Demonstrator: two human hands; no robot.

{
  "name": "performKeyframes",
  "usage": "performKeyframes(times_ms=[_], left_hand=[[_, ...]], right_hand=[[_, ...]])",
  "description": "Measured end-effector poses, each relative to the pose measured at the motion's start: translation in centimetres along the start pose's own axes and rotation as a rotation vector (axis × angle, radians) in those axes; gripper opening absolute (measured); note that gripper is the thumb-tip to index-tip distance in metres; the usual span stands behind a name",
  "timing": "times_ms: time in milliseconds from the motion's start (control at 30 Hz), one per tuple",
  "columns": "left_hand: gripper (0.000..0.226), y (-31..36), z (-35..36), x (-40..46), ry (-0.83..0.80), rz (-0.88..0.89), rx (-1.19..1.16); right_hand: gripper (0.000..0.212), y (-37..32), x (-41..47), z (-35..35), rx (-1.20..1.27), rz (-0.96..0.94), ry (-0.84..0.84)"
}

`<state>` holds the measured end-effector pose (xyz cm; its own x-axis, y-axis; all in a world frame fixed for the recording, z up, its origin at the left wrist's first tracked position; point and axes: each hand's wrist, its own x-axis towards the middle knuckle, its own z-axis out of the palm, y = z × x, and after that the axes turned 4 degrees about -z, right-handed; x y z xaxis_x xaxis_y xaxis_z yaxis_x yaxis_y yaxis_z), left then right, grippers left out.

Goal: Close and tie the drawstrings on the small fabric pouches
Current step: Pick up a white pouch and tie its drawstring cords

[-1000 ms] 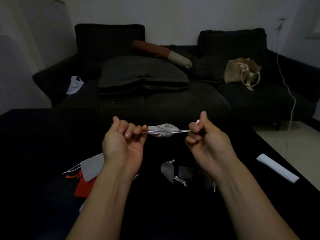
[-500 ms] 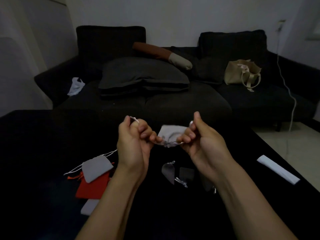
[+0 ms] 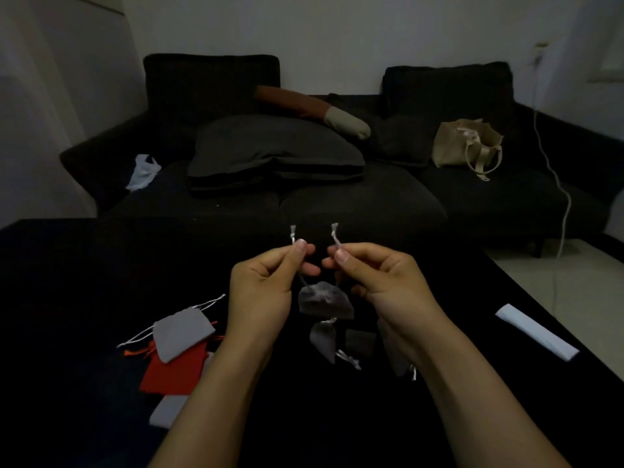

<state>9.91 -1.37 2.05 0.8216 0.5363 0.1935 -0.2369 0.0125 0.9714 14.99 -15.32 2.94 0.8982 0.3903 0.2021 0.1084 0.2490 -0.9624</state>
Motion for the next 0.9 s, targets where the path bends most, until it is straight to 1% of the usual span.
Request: performKeyframes(times_ms=[100, 200, 267, 333, 467, 567, 667, 700, 800, 833, 900], left_hand=[[0.029, 0.1, -0.1, 0.0, -0.05, 0.003, 0.077], [0.033, 0.4, -0.1, -0.1, -0.122, 0.001, 0.135], [0.042, 0.6, -0.2, -0.2, -0.19, -0.005, 0.153], [0.047, 0.8, -0.1, -0.4, -0.267, -0.005, 0.185], [0.041, 1.1, -0.2, -0.8, -0.42, -0.09, 0.141], [0.046, 0.8, -0.4, -0.6, -0.492, -0.158, 0.09], [0.043, 0.5, -0.3, -0.6, -0.55, -0.179, 0.046], [0.04, 0.4, -0.4, -0.6, -0.565, -0.205, 0.017], [0.023, 0.4, -0.6, -0.6, -0.628, -0.285, -0.058], [0.022, 0.4, -0.6, -0.6, -0.631, -0.288, -0.046], [0.028, 0.1, -0.3, -0.6, -0.557, -0.263, 0.005]], right_hand=[[0.013, 0.0, 0.2, -0.1, -0.055, -0.072, -0.001], [0.013, 0.0, 0.4, -0.1, -0.128, -0.202, -0.027], [0.013, -0.1, 0.5, -0.2, -0.187, -0.299, -0.069], [0.013, -0.3, 0.5, -0.4, -0.229, -0.348, -0.131], [0.013, -1.0, 0.3, -0.7, -0.223, -0.365, -0.191], [0.016, -1.2, 0.2, -0.8, -0.154, -0.343, -0.211], [0.017, -1.1, 0.2, -0.9, -0.171, -0.339, -0.208], [0.016, -1.0, 0.2, -0.9, -0.188, -0.336, -0.205], [0.016, -0.6, 0.5, -1.1, -0.216, -0.289, -0.192], [0.016, -0.5, 0.6, -1.1, -0.238, -0.281, -0.19], [0.016, -0.5, 0.7, -1.1, -0.293, -0.28, -0.209]])
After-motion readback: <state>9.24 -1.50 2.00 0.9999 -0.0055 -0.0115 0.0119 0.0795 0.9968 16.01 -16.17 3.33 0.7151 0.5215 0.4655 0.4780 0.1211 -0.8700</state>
